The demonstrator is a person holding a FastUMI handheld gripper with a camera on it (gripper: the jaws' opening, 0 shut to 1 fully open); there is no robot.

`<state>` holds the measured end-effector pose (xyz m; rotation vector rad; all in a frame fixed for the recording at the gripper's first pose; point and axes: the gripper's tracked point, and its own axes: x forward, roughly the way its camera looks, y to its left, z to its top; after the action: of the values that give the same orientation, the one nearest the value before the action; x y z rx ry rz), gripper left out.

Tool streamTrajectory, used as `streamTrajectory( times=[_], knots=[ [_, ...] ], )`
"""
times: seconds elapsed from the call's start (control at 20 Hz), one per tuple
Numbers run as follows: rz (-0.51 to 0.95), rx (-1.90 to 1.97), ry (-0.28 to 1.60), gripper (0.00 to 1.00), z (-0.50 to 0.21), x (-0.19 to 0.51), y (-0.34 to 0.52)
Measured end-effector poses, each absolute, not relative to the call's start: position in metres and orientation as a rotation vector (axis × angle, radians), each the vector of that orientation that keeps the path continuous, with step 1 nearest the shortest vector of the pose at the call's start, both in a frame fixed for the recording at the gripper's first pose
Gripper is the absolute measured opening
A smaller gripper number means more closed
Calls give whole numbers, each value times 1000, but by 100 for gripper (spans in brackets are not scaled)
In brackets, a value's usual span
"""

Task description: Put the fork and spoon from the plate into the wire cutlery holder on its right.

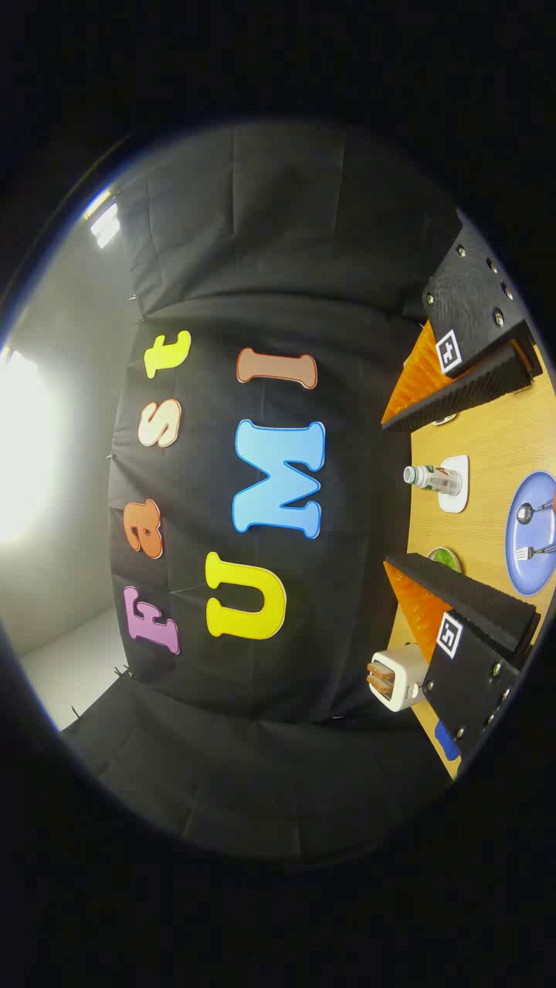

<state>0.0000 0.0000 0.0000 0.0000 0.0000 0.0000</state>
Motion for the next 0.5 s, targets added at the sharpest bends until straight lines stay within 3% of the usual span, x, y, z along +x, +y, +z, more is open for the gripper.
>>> streamTrajectory(
  times=[0.5],
  knots=[
    [-29, 25, 6, 96, -2, 0, -13]
  ],
)
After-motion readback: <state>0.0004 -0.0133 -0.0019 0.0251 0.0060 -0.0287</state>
